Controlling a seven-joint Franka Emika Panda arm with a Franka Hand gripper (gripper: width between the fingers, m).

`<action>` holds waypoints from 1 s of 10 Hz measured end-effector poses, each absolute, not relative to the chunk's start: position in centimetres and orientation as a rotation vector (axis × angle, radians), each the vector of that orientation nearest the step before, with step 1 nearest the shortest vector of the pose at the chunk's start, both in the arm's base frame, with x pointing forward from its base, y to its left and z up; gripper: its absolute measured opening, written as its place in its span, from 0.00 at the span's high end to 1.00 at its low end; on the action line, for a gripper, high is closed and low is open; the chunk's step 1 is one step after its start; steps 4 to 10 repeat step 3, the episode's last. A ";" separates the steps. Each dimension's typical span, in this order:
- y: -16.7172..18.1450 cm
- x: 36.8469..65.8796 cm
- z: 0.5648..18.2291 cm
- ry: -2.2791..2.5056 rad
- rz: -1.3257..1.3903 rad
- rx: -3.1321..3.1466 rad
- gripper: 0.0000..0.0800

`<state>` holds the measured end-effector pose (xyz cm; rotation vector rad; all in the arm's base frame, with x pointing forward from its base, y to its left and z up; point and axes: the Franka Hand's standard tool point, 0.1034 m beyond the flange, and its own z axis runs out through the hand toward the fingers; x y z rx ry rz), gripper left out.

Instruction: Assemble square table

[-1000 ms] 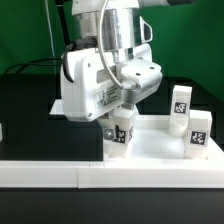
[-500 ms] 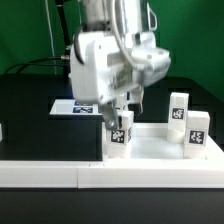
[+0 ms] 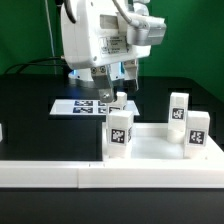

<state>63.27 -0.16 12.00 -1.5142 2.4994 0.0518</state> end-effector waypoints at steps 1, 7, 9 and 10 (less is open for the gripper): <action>-0.1 63.2 12.0 2.500 0.052 -1.515 0.19; -0.1 63.2 11.9 2.500 0.053 -1.516 0.19; -0.1 63.2 11.9 2.500 0.053 -1.516 0.19; -0.1 63.2 11.9 2.500 0.053 -1.516 0.19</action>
Offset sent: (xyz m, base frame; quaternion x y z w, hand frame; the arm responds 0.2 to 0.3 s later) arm 0.0000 0.0000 0.0000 0.0000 0.0000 0.0000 1.0000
